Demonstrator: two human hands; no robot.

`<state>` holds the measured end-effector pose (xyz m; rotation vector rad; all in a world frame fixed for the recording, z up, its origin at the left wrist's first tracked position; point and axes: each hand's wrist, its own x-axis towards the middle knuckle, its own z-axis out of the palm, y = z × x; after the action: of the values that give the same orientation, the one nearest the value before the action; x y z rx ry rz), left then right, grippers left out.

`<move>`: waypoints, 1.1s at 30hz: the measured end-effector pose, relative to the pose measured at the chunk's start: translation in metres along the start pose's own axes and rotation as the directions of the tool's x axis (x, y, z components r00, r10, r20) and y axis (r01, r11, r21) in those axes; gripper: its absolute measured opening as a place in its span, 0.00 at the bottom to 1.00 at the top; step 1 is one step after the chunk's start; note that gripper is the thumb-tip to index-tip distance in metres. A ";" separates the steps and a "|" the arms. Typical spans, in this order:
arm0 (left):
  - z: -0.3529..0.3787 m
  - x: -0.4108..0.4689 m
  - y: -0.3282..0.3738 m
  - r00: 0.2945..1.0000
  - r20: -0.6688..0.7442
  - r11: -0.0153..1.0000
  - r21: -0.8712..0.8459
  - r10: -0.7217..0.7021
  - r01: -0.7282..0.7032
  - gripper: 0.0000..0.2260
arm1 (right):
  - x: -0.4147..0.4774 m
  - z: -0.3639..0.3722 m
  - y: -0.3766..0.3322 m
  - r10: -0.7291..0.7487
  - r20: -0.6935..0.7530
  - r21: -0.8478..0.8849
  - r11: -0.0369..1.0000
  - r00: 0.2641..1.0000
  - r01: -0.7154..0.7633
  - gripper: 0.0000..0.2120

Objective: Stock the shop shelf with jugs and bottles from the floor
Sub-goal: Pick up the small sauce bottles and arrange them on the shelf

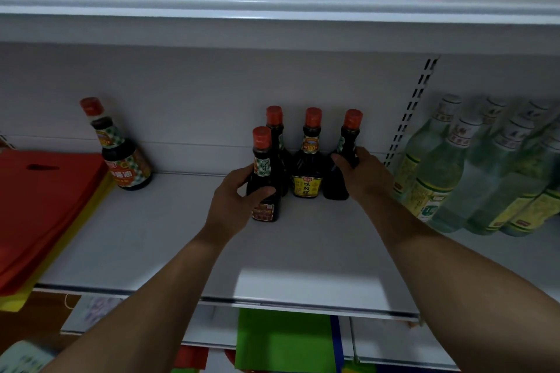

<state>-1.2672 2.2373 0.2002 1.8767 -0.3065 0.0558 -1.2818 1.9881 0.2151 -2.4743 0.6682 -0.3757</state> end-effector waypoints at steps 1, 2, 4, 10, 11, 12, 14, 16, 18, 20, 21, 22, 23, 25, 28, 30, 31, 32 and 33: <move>0.000 0.000 0.001 1.000 0.001 1.000 -0.003 -0.001 0.001 0.21 | 0.000 0.001 0.001 -0.001 -0.002 0.001 1.000 1.000 0.001 0.26; 0.000 -0.001 0.002 1.000 0.001 1.000 0.001 0.000 0.000 0.21 | 0.000 0.001 0.000 0.000 0.000 -0.001 1.000 1.000 0.000 0.26; 0.001 -0.002 0.004 1.000 0.002 1.000 0.019 0.006 -0.006 0.21 | -0.001 0.000 -0.001 0.006 0.006 0.003 1.000 1.000 -0.006 0.26; -0.001 -0.005 0.003 0.999 0.041 0.997 0.071 0.019 -0.022 0.21 | -0.009 -0.007 -0.003 0.048 0.081 0.053 0.997 0.996 -0.052 0.29; -0.002 -0.006 0.003 0.999 0.052 0.996 0.085 0.014 -0.018 0.22 | -0.012 -0.009 -0.002 0.061 0.082 0.061 0.996 0.995 -0.066 0.31; -0.003 -0.007 0.002 0.998 0.056 0.996 0.091 0.006 -0.011 0.22 | -0.016 -0.011 -0.002 0.071 0.075 0.066 0.995 0.995 -0.076 0.32; -0.005 -0.013 0.000 0.999 0.018 0.997 0.060 -0.049 0.048 0.21 | -0.026 -0.013 -0.003 0.084 0.055 0.071 0.994 0.995 -0.088 0.31; -0.009 -0.020 -0.001 0.990 -0.041 0.990 0.030 -0.136 0.137 0.18 | -0.038 -0.013 -0.004 0.076 0.039 0.063 0.995 0.996 -0.079 0.27; -0.015 -0.030 -0.001 0.982 -0.043 0.979 0.078 -0.186 0.189 0.12 | -0.049 -0.014 -0.007 0.059 0.034 0.061 0.996 0.998 -0.061 0.26; -0.023 -0.040 -0.001 0.979 -0.020 0.970 0.136 -0.202 0.202 0.08 | -0.062 -0.014 -0.011 0.044 0.014 0.054 0.998 0.999 -0.044 0.25; -0.026 -0.045 -0.002 0.979 -0.005 0.967 0.157 -0.203 0.201 0.07 | -0.068 -0.013 -0.013 0.035 0.004 0.038 0.999 0.999 -0.035 0.24; -0.029 -0.051 -0.003 0.979 0.011 0.963 0.181 -0.203 0.197 0.06 | -0.075 -0.012 -0.015 0.024 0.000 0.018 1.000 1.000 -0.024 0.23; -0.032 -0.057 -0.004 0.980 0.028 0.959 0.212 -0.197 0.187 0.06 | -0.082 -0.012 -0.018 0.016 0.005 0.003 1.000 1.000 -0.016 0.23; -0.035 -0.071 -0.008 0.982 0.047 0.959 0.228 -0.184 0.169 0.05 | -0.098 -0.009 -0.024 0.017 0.021 0.003 1.000 1.000 -0.017 0.21; -0.036 -0.094 -0.018 0.977 0.099 0.973 0.154 -0.187 0.171 0.05 | -0.124 -0.004 -0.030 0.027 0.045 0.005 1.000 0.999 -0.027 0.18; -0.036 -0.112 -0.022 0.972 0.134 0.976 0.120 -0.195 0.180 0.08 | -0.145 0.002 -0.035 0.035 0.049 0.009 0.999 0.998 -0.035 0.18; -0.035 -0.122 -0.025 0.970 0.136 0.976 0.112 -0.200 0.185 0.08 | -0.156 0.004 -0.037 0.043 0.039 0.015 0.999 0.998 -0.043 0.17; -0.035 -0.132 -0.027 0.971 0.134 0.976 0.117 -0.200 0.185 0.08 | -0.165 0.006 -0.038 0.043 0.027 0.023 0.999 0.999 -0.043 0.16; -0.035 -0.143 -0.028 0.971 0.132 0.974 0.134 -0.198 0.181 0.08 | -0.175 0.008 -0.038 0.027 0.022 0.031 0.999 0.999 -0.028 0.16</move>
<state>-1.3944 2.3048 0.1580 2.0275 -0.2252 -0.1973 -1.4111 2.1121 0.2089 -2.4338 0.6817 -0.3454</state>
